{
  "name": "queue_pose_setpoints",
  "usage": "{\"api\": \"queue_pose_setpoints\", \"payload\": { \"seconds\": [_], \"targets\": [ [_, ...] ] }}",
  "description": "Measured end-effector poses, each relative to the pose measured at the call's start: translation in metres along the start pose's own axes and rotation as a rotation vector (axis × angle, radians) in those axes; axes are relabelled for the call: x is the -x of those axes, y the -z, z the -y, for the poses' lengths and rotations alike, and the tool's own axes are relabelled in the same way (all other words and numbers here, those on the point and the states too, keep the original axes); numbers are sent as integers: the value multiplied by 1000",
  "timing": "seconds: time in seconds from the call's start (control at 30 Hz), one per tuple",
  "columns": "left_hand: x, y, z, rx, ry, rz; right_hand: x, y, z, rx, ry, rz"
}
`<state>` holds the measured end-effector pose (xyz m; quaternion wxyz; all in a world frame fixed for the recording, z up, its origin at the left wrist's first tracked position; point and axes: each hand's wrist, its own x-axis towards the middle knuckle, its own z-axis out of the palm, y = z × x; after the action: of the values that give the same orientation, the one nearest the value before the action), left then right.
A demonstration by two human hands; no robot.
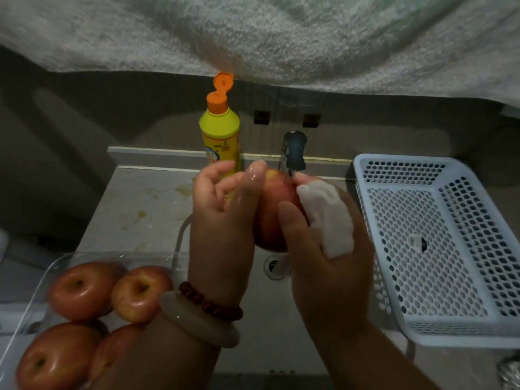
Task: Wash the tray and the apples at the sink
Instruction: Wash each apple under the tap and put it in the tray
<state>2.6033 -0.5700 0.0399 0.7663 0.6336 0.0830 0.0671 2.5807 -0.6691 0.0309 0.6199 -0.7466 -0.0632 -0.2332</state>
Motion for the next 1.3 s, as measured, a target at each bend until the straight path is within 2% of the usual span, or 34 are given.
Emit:
{"api": "queue_pose_setpoints", "payload": {
  "seconds": [0.1, 0.17, 0.27, 0.33, 0.4, 0.5, 0.57, 0.63, 0.7, 0.77, 0.83, 0.9, 0.97, 1.0, 1.1, 1.2, 1.3],
  "targets": [
    [7, -5, 1, 119, 108, 115, 9, -2, -8, 204, 246, -23],
    [13, -7, 3, 77, 26, 169, 13, 0, -11, 273, 274, 31],
    [10, -5, 0, 15, -62, 210, 12, 6, -9, 213, 285, 68],
    [5, 1, 3, -34, -86, 232, 5, 9, -3, 164, 239, 33],
    [4, 5, 1, -137, -176, 298, -8, 12, 6, 104, 94, -15],
    [5, 9, 2, -270, -273, 363, -27, 18, 12, -48, -187, 69],
    [3, 9, 4, -291, -259, 335, -32, 23, 10, -48, -211, 102],
    [2, 6, 6, -225, -193, 243, -30, 20, 7, -23, -117, 105],
    [2, 4, 4, -45, -46, 236, -20, 16, 3, -25, 16, 88],
    [3, 0, 0, 95, 31, 199, -9, 12, -2, 65, 159, 10],
    [7, -3, 0, 73, -10, 88, 1, 7, -8, 190, 285, -73],
    [8, -9, 0, 43, 36, 51, 4, 6, -12, 236, 305, -119],
    [11, -13, 3, 24, 20, 136, 1, 7, -11, 209, 221, -131],
    [13, -13, 2, -69, -40, 193, -2, 9, -9, 167, 142, -145],
    [13, -6, 4, -303, -177, 307, -15, 16, 0, -128, -228, -181],
    [9, 1, 9, -345, -199, 342, -27, 23, -9, -317, -499, -98],
    [9, 2, 16, -478, -246, 322, -32, 30, -23, -339, -611, -90]
  ]
}}
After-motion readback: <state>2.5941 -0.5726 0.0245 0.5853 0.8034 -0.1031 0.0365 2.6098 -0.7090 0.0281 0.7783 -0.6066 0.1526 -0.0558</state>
